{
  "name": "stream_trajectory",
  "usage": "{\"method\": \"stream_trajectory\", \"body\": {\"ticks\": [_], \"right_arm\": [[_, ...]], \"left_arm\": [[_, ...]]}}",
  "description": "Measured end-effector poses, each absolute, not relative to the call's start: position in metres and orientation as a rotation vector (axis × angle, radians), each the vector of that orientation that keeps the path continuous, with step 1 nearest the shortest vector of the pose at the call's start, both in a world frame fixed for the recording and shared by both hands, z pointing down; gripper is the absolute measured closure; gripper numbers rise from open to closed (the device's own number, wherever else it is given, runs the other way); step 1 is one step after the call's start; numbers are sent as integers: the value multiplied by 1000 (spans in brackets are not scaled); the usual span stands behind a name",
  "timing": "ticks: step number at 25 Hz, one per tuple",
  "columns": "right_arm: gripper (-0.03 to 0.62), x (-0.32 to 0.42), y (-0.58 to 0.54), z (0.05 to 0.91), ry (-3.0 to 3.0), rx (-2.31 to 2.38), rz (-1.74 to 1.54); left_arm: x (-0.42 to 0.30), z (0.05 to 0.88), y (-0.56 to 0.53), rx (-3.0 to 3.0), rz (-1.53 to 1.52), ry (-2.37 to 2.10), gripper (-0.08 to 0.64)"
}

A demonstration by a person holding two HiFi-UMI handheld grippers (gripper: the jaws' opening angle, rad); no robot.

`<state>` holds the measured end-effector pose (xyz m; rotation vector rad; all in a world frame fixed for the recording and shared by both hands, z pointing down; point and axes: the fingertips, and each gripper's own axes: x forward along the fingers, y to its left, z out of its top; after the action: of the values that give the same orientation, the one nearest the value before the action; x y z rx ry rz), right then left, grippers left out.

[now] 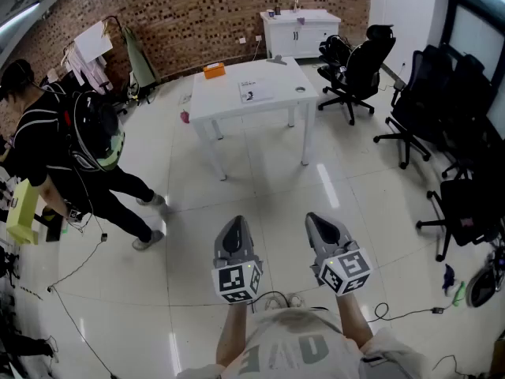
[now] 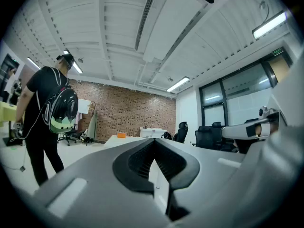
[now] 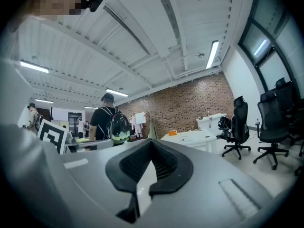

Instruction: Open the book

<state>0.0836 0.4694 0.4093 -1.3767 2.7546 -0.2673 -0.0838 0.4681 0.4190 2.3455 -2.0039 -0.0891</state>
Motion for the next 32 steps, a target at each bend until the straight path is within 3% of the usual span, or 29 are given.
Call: {"method": "stream_trajectory", "body": {"ticks": [8, 32], "right_arm": [[589, 68, 465, 415, 2715, -1295, -369], [589, 138, 420, 433, 2645, -1355, -465]], "left_arm": [[-89, 413, 465, 2386, -116, -2005, 541], [-67, 420, 430, 2336, -105, -2036, 541]]}}
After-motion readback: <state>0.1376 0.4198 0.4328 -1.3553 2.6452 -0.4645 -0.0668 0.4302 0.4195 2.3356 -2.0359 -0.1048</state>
